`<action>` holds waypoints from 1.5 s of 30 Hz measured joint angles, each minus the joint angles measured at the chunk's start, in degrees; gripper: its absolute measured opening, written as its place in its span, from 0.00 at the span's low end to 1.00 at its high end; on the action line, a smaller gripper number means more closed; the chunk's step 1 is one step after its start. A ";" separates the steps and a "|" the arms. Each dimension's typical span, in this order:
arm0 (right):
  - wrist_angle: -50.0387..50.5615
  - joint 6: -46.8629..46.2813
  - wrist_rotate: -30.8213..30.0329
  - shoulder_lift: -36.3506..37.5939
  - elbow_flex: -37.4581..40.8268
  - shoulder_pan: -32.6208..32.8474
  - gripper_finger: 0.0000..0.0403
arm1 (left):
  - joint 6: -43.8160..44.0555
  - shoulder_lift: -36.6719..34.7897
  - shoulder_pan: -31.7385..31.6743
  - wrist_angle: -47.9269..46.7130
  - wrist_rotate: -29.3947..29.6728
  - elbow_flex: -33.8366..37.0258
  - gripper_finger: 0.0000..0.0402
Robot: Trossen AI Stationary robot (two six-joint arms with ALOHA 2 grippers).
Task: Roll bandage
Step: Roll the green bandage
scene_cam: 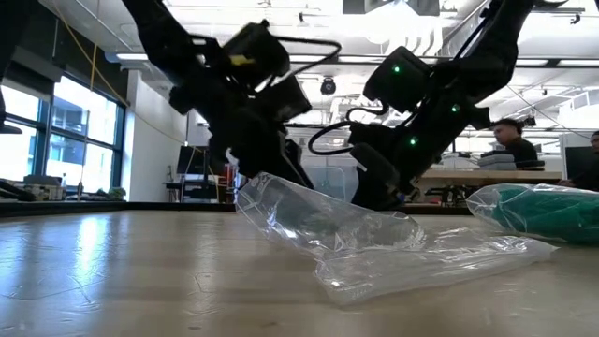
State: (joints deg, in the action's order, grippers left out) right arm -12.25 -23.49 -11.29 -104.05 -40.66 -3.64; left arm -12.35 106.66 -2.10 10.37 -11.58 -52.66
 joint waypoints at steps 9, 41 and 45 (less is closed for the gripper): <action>2.96 -2.00 0.44 0.00 0.02 -1.55 0.25 | 5.49 0.54 0.10 -5.75 -4.28 -0.29 0.49; 2.47 1.55 -0.46 -0.07 0.30 -3.74 0.25 | 9.84 -0.50 -0.10 -14.21 -4.21 -8.07 0.49; 2.31 1.68 -0.46 -0.09 0.31 -3.74 0.25 | 0.55 -0.51 2.86 -16.00 4.38 -8.07 0.49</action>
State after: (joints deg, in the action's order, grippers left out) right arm -9.93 -21.80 -11.75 -104.14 -40.36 -7.38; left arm -11.79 106.15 0.75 -5.63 -7.19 -60.74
